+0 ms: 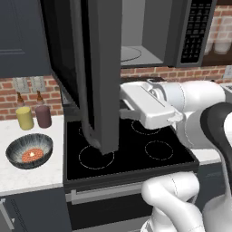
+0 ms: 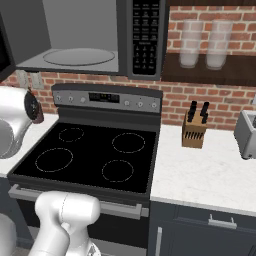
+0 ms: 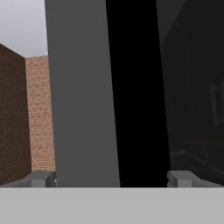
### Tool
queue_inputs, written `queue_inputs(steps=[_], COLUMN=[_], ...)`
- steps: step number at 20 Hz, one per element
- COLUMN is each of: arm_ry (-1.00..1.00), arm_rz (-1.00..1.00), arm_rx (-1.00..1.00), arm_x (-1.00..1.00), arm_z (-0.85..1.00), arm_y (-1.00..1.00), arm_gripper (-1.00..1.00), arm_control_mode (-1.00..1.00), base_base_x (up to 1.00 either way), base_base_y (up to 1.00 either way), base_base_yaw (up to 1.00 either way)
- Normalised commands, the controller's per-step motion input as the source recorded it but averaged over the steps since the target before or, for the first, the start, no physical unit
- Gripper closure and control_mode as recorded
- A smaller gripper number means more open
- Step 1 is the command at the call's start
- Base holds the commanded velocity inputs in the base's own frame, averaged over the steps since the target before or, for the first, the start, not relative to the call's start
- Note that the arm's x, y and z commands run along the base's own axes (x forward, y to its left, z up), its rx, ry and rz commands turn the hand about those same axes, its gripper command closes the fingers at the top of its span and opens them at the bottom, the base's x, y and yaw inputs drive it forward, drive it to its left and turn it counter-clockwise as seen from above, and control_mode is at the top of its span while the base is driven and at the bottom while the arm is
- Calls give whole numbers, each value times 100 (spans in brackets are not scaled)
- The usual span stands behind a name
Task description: Open the microwave, place the bowl with waffle inside the microwave, then close the microwave door and turn it on.
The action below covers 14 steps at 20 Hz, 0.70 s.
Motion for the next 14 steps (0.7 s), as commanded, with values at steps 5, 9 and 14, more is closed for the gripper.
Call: queue_inputs(steps=[5,9,14], arm_ry=[0,0,0], arm_rz=[0,0,-1], arm_rx=[-1,-1,0], arm_x=[0,0,-15], arm_z=[0,3,2], arm_y=[79,62,9], arm_gripper=[-100,-100,-100], arm_control_mode=[-100,-100,-100], base_base_x=[0,0,0], base_base_y=[0,0,0], base_base_yaw=[0,0,0])
